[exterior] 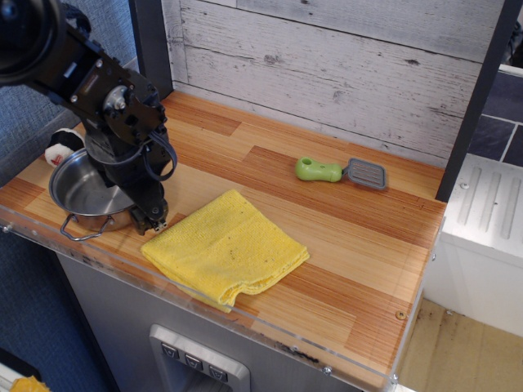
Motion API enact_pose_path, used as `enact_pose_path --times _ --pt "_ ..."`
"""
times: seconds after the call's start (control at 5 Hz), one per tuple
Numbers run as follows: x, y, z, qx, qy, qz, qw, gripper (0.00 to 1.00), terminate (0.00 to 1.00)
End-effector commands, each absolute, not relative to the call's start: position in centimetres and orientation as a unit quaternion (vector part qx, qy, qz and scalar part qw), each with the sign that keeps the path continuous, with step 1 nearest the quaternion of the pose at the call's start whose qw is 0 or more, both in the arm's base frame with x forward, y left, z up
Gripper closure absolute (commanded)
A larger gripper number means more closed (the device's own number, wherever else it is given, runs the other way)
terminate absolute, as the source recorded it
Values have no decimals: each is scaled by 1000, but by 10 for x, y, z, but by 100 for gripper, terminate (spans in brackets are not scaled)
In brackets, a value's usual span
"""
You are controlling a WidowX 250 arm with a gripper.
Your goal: Put pan on towel
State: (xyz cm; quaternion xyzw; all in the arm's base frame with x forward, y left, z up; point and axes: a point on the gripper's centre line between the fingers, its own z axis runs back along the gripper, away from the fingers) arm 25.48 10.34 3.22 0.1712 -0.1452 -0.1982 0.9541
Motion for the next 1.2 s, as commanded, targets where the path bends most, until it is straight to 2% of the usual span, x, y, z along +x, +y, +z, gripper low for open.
enact_pose_path --times 0.0,0.4,0.6,1.0 --pt "264 117 34 138 -140 -151 969 100 0" --pt "257 113 31 133 -121 -154 971 100 0" --pt "256 110 29 111 -99 -152 977 100 0" --pt "256 111 40 119 -101 -150 976 100 0"
